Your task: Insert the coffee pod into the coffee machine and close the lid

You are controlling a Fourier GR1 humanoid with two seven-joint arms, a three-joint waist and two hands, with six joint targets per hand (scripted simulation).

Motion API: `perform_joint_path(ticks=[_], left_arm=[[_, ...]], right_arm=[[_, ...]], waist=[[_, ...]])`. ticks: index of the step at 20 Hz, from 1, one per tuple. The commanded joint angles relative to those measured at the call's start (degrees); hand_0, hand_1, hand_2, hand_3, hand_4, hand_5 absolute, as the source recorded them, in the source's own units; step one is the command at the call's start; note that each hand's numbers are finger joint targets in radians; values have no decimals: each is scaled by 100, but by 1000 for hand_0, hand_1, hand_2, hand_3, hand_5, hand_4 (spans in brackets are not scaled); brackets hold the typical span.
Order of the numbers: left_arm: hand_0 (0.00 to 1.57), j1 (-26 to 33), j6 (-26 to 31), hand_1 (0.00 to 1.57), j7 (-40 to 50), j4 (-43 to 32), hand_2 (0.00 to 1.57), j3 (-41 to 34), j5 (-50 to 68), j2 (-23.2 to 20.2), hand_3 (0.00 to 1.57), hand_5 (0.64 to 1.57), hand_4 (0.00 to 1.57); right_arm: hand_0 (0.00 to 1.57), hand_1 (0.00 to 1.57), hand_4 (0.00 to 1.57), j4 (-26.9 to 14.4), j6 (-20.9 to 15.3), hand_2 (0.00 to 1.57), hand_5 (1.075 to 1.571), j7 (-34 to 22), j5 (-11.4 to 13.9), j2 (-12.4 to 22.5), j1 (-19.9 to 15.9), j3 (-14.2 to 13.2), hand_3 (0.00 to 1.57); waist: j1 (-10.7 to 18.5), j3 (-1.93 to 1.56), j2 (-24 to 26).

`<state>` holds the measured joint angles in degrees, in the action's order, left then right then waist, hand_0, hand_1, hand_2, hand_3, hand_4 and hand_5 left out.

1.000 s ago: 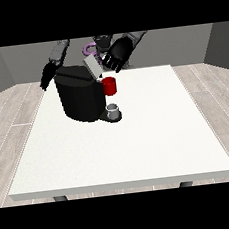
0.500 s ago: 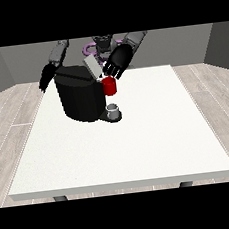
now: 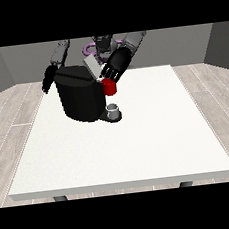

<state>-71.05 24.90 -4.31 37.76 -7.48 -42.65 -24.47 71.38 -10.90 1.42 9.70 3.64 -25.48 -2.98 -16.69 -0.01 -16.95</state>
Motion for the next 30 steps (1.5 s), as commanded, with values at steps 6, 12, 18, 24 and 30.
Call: perform_joint_path(ticks=[6, 12, 18, 24, 30], left_arm=[[1231, -316, -266, 1231, 38, -55, 1267, -36, -71, 75, 1211, 1571, 389], [1198, -194, -253, 1198, -188, -131, 1224, -68, -105, -168, 1168, 1571, 355], [1225, -382, -391, 1225, -209, -150, 1244, 89, -357, -276, 1157, 1571, 0], [1162, -116, -898, 1162, -393, -65, 1190, 453, -785, -117, 1068, 1571, 0], [1117, -185, -792, 1117, -744, -271, 1136, 115, -543, -400, 985, 1571, 0]], right_arm=[[0, 0, 0, -19, 56, 0, 1571, -370, -88, 187, -558, -171, 0], [0, 0, 0, 65, 39, 0, 1571, -242, -7, 47, -62, 7, 0], [0, 0, 0, 120, -18, 0, 1571, -288, -56, 69, -422, -81, 0], [0, 0, 0, 86, 43, 0, 1571, -448, -71, 198, -495, -147, 0], [0, 0, 61, 224, 74, 0, 1571, -292, -40, 196, -337, -77, 0]], waist=[[-51, 0, -233], [-103, 0, -16], [-178, -1, -208], [-130, 0, -277], [-208, 1, -455]])
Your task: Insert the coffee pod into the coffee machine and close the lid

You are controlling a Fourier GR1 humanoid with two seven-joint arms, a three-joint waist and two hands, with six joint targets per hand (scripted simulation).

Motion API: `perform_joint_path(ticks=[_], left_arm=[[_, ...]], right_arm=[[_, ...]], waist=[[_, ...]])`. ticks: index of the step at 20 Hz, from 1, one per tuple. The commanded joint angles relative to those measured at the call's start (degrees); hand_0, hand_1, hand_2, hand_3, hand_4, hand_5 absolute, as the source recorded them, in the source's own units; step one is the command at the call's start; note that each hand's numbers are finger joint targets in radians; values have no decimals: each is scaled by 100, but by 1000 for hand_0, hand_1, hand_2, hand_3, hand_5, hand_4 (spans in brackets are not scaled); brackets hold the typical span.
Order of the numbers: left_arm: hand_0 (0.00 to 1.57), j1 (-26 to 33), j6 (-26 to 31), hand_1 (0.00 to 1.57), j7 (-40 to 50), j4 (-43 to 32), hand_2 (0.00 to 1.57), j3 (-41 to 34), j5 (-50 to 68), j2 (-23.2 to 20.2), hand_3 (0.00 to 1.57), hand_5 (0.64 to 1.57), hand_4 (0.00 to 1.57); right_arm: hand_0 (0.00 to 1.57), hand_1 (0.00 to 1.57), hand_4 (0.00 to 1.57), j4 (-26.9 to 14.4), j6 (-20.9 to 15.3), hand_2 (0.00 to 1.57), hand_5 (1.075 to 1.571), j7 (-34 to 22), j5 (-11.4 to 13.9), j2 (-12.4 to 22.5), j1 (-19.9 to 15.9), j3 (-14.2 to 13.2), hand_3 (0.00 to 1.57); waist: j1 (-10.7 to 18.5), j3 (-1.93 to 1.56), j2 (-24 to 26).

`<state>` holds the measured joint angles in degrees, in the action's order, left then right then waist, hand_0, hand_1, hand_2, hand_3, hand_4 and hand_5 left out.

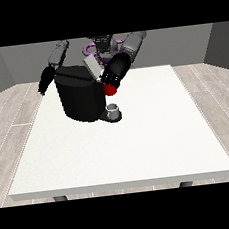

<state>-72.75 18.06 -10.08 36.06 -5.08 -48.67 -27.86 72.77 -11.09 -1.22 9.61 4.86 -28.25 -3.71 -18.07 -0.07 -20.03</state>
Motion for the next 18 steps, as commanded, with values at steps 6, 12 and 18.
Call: perform_joint_path(ticks=[6, 12, 18], left_arm=[[1247, -141, -395, 1247, -235, -22, 1211, -188, 48, 19, 957, 1571, 0], [1232, -248, -343, 1232, -328, -123, 1211, -228, 3, -146, 967, 1571, 0], [1044, -216, -522, 1044, -623, 87, 1049, -2, -210, -122, 744, 1571, 0]], right_arm=[[0, 0, 109, 54, -8, 0, 1571, 4, 98, 8, -50, 93, 0], [0, 0, 215, 79, 41, 0, 1571, -131, 127, 15, -61, 146, 0], [0, 0, 87, -139, -136, 0, 1571, 114, 109, 26, -180, -47, 0]], waist=[[-83, 7, -147], [-169, 7, -190], [73, 5, -383]])
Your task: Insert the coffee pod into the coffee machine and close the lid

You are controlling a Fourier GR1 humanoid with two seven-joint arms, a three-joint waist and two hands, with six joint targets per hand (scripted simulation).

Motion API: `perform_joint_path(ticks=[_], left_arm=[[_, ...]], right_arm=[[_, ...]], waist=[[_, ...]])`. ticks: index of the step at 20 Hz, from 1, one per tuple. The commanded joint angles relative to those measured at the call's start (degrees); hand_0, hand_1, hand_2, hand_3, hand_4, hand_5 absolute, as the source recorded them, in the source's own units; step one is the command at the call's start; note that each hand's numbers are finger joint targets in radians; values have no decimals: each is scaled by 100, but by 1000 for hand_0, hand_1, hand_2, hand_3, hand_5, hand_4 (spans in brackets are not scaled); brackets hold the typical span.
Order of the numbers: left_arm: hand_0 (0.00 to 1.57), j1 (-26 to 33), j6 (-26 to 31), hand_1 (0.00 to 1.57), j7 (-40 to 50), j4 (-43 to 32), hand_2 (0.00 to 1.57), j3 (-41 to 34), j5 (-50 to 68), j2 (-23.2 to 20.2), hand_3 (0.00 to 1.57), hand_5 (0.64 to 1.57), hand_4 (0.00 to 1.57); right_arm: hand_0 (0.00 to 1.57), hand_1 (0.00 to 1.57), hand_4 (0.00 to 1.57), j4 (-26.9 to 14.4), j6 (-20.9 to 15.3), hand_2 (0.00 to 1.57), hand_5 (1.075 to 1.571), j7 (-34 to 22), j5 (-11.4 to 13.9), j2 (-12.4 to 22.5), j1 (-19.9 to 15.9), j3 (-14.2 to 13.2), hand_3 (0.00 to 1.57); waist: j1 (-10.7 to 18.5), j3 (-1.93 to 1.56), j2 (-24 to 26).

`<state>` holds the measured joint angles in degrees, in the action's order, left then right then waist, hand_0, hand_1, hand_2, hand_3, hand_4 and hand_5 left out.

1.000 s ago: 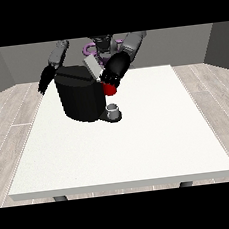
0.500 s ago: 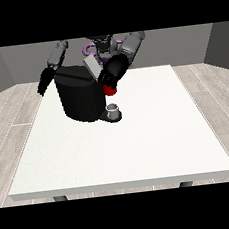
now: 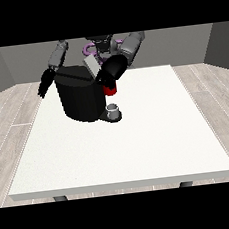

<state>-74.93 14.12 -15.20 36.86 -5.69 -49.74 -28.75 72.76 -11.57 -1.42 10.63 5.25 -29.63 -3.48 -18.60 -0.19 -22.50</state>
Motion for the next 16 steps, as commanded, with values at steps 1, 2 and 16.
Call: perform_joint_path(ticks=[1, 2, 16], left_arm=[[999, 84, -264, 999, -150, -128, 1023, 92, -223, -131, 718, 1571, 0], [925, -84, -216, 925, -141, -202, 982, -11, -206, -330, 695, 1571, 0], [0, 225, -448, 0, -67, -153, 432, 32, -345, -78, 326, 1571, 0]], right_arm=[[0, 0, 173, 149, 20, 0, 1571, -190, 74, 61, -119, 60, 0], [0, 0, 207, 243, -2, 0, 1571, -266, 182, -5, -50, 210, 0], [0, 0, 0, 76, 179, 0, 1571, -99, -31, 85, 80, 27, 0]], waist=[[-70, 19, -95], [-207, 19, -117], [68, 17, 131]])
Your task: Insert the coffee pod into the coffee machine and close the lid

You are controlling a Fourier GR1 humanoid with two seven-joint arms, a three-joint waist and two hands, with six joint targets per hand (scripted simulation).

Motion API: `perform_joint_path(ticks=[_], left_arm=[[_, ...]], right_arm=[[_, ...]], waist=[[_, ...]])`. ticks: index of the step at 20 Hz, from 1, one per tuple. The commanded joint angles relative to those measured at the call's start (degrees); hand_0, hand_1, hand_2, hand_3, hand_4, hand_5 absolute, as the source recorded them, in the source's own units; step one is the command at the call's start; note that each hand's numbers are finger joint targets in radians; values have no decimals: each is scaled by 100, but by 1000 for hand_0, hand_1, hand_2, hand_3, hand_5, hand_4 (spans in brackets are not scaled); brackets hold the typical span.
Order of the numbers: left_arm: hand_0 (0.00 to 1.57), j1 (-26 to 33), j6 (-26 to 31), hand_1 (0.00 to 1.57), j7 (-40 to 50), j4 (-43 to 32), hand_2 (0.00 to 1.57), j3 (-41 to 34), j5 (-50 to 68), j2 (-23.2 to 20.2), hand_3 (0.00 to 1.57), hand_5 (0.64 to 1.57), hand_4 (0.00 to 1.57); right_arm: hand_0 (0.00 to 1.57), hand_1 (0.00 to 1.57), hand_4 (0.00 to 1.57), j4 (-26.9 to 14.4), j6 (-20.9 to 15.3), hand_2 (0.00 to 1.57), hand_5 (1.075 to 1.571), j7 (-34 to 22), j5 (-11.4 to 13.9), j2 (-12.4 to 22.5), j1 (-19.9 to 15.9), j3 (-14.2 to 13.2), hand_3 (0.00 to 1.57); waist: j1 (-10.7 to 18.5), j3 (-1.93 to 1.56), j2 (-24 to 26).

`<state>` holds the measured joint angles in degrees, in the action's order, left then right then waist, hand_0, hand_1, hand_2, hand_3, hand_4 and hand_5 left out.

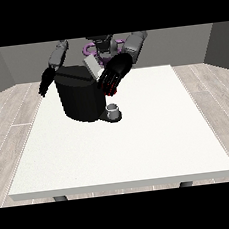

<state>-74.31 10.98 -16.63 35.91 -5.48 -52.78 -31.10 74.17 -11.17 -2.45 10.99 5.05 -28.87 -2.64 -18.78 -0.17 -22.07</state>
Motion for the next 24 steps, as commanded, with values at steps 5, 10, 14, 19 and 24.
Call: perform_joint_path(ticks=[5, 10, 14, 19, 24], left_arm=[[0, 490, 21, 0, 166, -122, 0, -10, 7, 254, 151, 1571, 0], [0, 1368, 220, 0, 127, -84, 0, 138, 132, 849, 0, 1571, 0], [0, 1566, 135, 0, 13, 62, 130, -491, 910, 1295, 0, 1571, 0], [0, 2508, 298, 0, -281, -125, 0, -1530, 2283, 2175, 0, 1571, 467], [0, 3513, 310, 0, -684, -261, 0, -1729, 2738, 2993, 0, 1571, 394]], right_arm=[[0, 0, 0, -109, 15, 0, 1571, 38, -73, -58, 426, -40, 0], [0, 0, 0, -282, 102, 0, 1571, 276, -122, -220, 1369, 81, 0], [0, 0, 0, -384, -27, 0, 1571, 573, -112, -255, 1639, 5, 0], [0, 0, 0, -235, 186, 0, 1571, 434, -471, -167, 1844, -235, 0], [0, 0, 0, 24, 610, 0, 1571, 284, -777, -29, 1432, -264, 0]], waist=[[352, 15, 639], [735, 16, 1626], [1017, 21, 1989], [1562, 35, 2872], [2231, 27, 3392]])
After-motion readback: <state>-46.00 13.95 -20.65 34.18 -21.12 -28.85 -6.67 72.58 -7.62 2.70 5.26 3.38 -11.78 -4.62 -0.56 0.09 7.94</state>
